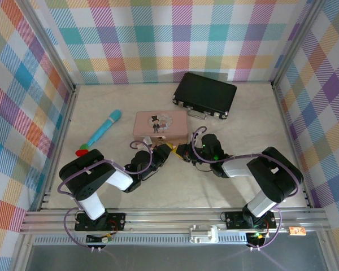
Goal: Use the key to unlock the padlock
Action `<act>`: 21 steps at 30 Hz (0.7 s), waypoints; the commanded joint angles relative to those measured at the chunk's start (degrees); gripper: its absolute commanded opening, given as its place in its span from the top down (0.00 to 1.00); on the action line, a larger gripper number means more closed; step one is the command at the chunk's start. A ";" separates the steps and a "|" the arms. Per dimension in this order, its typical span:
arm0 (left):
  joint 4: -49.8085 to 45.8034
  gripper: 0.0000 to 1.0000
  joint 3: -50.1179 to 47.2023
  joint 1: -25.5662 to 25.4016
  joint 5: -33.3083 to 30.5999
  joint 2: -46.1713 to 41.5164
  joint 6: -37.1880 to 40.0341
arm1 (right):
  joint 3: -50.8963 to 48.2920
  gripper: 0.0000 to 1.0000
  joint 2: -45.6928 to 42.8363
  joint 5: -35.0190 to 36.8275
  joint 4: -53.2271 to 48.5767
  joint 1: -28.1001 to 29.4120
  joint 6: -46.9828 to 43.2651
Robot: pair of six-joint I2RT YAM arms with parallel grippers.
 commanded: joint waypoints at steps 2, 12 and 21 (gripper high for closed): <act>7.94 1.00 0.48 -0.48 8.01 -0.74 12.27 | 4.14 1.00 -1.38 -7.47 7.35 0.19 25.11; 8.71 1.00 2.88 -0.66 12.95 2.94 19.64 | 10.96 1.00 8.46 -5.80 36.15 3.02 62.66; 8.62 1.00 4.30 -0.66 10.98 4.48 15.98 | 2.74 1.00 7.97 -3.70 36.04 1.47 58.23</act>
